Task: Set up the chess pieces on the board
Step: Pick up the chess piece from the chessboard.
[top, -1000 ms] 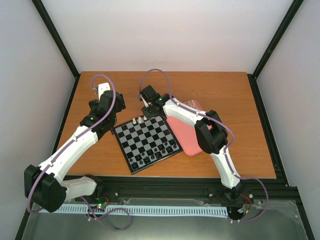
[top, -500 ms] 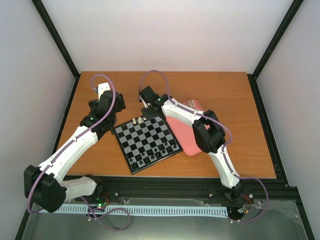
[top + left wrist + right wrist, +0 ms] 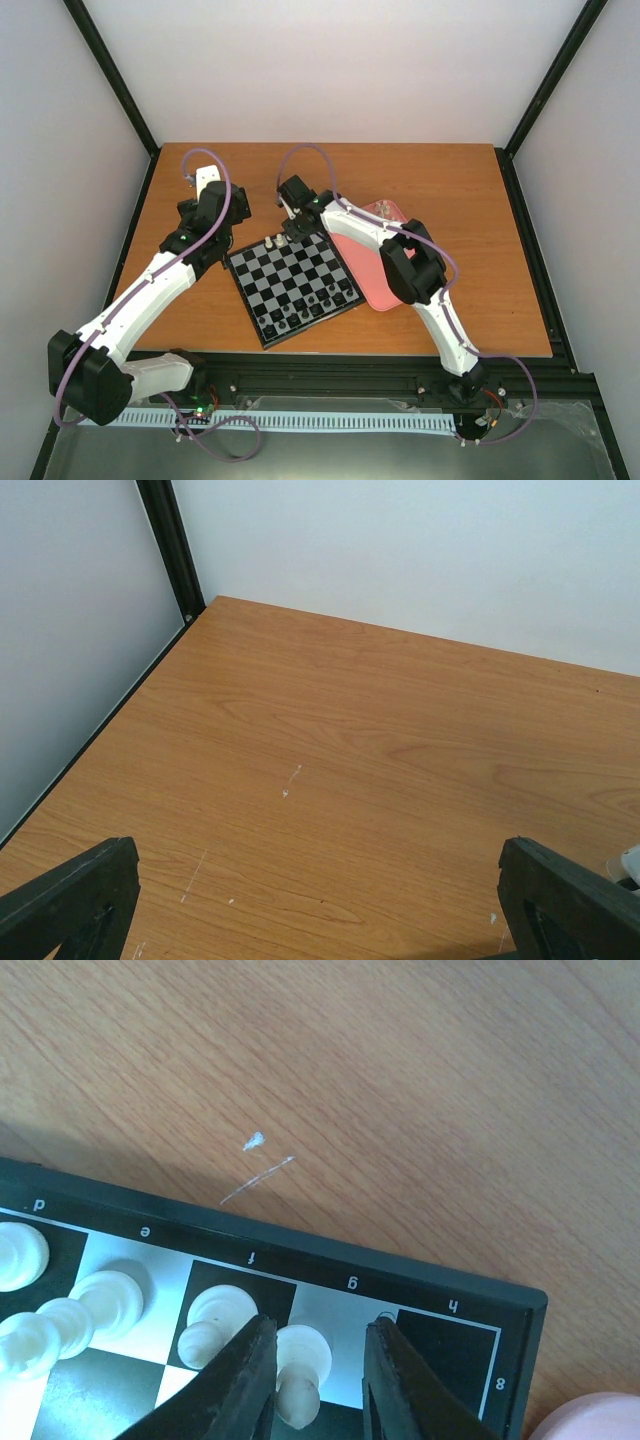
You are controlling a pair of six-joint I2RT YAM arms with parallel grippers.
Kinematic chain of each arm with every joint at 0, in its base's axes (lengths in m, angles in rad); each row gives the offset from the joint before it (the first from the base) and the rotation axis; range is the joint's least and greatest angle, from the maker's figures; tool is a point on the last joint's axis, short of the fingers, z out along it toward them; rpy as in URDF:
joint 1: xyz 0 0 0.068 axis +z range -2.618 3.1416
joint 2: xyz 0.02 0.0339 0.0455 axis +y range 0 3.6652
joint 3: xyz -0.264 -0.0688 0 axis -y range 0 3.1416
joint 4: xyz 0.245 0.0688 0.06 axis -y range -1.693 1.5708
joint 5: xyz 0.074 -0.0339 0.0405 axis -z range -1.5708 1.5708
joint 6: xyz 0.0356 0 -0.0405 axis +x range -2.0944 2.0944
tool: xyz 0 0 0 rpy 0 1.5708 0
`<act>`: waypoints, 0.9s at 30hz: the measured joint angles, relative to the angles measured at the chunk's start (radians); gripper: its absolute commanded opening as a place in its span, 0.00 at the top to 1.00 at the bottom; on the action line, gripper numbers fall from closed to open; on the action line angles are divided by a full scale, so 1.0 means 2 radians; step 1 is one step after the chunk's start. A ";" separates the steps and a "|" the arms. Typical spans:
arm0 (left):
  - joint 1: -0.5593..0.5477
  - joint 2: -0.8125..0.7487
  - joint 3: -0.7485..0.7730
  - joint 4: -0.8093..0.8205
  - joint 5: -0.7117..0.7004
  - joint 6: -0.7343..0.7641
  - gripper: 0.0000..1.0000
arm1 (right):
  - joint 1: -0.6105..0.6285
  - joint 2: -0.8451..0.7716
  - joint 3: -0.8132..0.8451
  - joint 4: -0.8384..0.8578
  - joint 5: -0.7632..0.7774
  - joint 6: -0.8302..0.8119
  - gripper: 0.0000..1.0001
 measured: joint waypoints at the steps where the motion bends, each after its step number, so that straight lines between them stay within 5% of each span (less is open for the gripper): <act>1: 0.000 0.000 0.000 0.000 0.000 0.000 0.00 | 0.000 0.001 0.000 0.000 -0.002 0.000 0.82; 6: 0.000 0.000 0.000 0.000 0.000 0.000 0.00 | -0.001 0.003 0.000 -0.003 -0.006 0.000 0.93; 27: 0.000 -0.051 0.000 -0.001 -0.001 0.000 0.00 | 0.008 -0.031 0.036 -0.010 -0.009 -0.008 0.93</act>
